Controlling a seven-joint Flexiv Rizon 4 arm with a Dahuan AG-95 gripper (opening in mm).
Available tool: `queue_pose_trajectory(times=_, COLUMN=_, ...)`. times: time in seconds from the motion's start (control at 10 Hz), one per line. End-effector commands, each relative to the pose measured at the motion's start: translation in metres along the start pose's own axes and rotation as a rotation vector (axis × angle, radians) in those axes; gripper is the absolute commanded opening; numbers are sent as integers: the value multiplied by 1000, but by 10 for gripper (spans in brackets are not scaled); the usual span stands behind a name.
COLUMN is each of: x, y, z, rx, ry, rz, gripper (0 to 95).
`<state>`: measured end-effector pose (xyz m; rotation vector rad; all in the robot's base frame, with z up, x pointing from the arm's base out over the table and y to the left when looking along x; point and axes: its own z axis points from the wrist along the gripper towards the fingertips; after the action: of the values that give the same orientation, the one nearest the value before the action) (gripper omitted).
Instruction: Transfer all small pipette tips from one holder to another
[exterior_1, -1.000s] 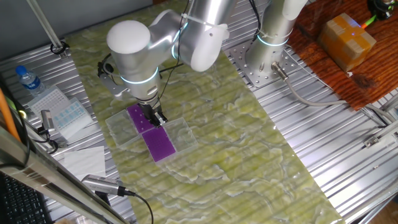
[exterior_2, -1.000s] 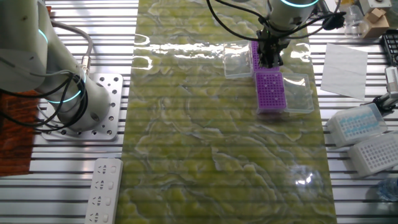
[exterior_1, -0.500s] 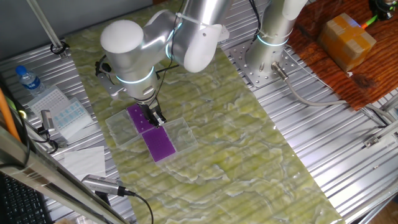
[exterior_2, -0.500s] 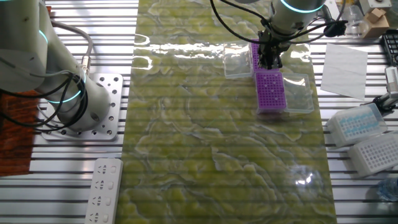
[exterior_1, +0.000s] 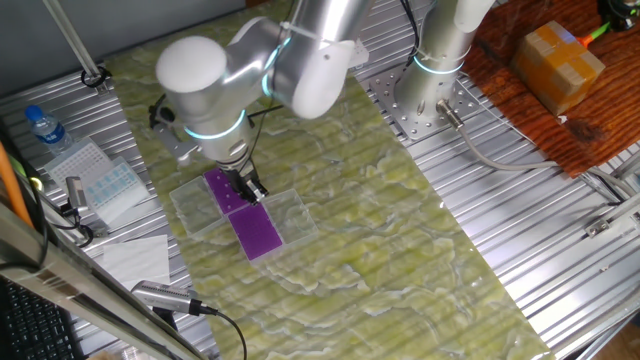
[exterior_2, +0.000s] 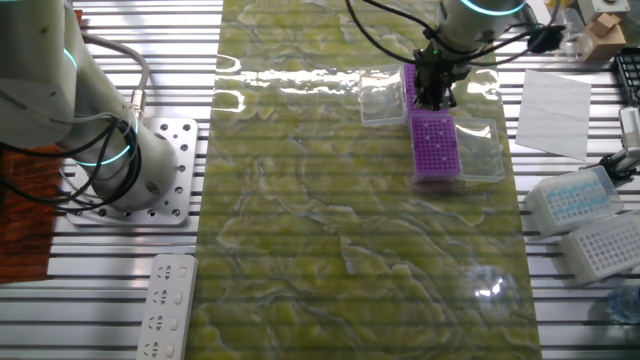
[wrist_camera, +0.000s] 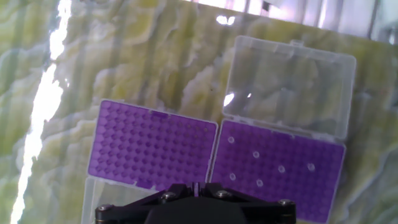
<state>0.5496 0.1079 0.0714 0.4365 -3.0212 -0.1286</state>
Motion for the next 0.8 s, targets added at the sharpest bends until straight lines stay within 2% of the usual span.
queue_pose_trajectory(times=0.1, x=2, y=0, z=-1, rx=-7, ry=9, rz=-13, gripper=0)
queue_pose_trajectory(times=0.8, x=2, y=0, z=-1, rx=-6, ry=5, rz=-11, gripper=0)
